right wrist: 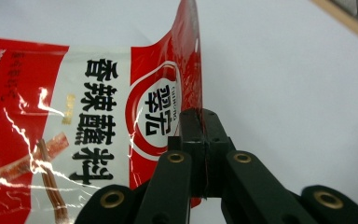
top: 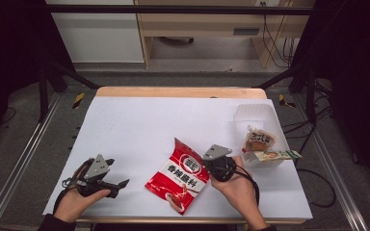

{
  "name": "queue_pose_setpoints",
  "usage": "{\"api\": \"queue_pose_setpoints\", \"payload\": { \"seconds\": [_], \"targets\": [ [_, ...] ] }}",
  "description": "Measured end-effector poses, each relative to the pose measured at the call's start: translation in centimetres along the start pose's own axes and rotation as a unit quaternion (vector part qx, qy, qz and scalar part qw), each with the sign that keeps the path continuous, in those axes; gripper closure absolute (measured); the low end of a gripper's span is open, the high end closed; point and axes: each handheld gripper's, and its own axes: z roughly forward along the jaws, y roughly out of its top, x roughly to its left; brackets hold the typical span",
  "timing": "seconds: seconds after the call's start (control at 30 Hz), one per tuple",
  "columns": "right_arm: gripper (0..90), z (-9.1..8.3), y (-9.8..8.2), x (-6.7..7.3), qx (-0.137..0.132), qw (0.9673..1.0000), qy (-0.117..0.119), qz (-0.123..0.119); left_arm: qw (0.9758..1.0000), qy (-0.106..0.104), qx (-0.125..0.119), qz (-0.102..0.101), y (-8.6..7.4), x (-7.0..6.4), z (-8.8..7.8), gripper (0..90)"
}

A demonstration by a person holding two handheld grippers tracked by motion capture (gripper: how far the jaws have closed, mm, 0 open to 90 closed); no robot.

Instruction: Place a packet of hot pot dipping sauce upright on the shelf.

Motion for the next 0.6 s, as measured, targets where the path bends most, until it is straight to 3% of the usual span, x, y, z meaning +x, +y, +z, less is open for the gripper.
{"api": "queue_pose_setpoints", "payload": {
  "seconds": [0.03, 0.2, 0.4, 0.6],
  "targets": [
    [90.0, 0.2, 0.8, 0.1, -0.002, 0.9998, 0.000, -0.018, 1.0000, 0.001, -0.001, -0.001, 0.2, 0.1, -0.1, 10.1],
    [90.0, 1.2, 3.6, 0.3, 0.002, 0.9980, 0.006, -0.063, 1.0000, 0.007, -0.005, 0.004, 1.4, 1.1, -0.6, 10.7],
    [90.0, 1.8, 5.7, 0.5, -0.009, 0.9964, 0.008, -0.084, 0.9999, 0.006, -0.001, 0.015, 3.4, 2.0, -0.2, 11.1],
    [90.0, 1.9, 7.4, 0.4, -0.025, 0.9958, 0.002, -0.088, 0.9996, 0.010, -0.007, 0.024, 5.3, 2.4, 0.0, 11.5]
  ]
}}
